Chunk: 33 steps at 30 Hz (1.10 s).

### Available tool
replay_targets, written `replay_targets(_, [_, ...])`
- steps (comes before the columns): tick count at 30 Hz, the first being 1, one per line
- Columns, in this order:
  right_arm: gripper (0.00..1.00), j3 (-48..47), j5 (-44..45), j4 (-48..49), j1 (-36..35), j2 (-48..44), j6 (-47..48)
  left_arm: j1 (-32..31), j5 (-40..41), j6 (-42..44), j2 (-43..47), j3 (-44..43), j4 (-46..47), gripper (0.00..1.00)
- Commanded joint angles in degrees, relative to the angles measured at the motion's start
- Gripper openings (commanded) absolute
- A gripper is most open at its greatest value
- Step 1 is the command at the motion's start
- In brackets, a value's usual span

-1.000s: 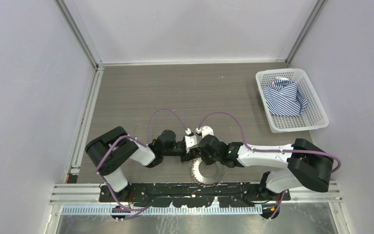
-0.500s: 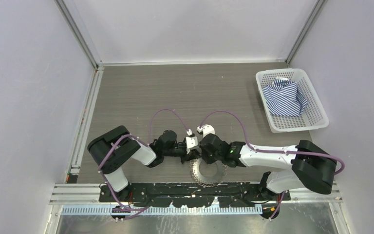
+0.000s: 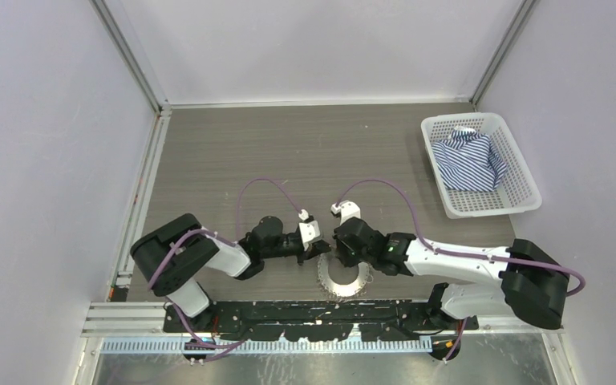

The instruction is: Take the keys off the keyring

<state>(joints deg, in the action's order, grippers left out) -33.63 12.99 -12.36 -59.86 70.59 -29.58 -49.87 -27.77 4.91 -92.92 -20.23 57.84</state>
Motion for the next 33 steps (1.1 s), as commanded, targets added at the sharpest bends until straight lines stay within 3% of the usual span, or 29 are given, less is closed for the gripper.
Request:
replay_targets(1, [0.01, -1.45, 2.31, -2.77, 0.73, -2.25, -1.73, 0.21, 4.04, -2.23, 5.39, 1.72, 6.72, 0.01])
replay_targets(16, [0.01, -14.09, 4.05, -13.25, 2.56, -7.26, 1.48, 0.21, 4.82, -8.36, 14.99, 4.57, 10.48, 0.0])
replay_targets(19, [0.01, -17.36, 3.61, -15.79, 2.51, -7.65, 3.43, 0.21, 4.03, -8.39, 16.9, 4.51, 7.31, 0.04])
replay_targets(24, [0.01, -20.21, 1.02, -17.43, 2.4, -7.69, 5.51, 0.21, 3.85, -6.75, 22.93, 3.23, -2.38, 0.19])
replay_targets(29, [0.01, -22.75, 0.06, -18.4, 1.36, -7.05, 6.62, 0.12, 3.63, -5.08, 28.07, -0.71, -15.53, 0.23])
replay_targets(33, [0.01, -23.5, -0.78, -18.69, 0.59, -6.65, 7.79, 0.17, 5.22, -3.57, 28.9, -1.53, -16.79, 0.25])
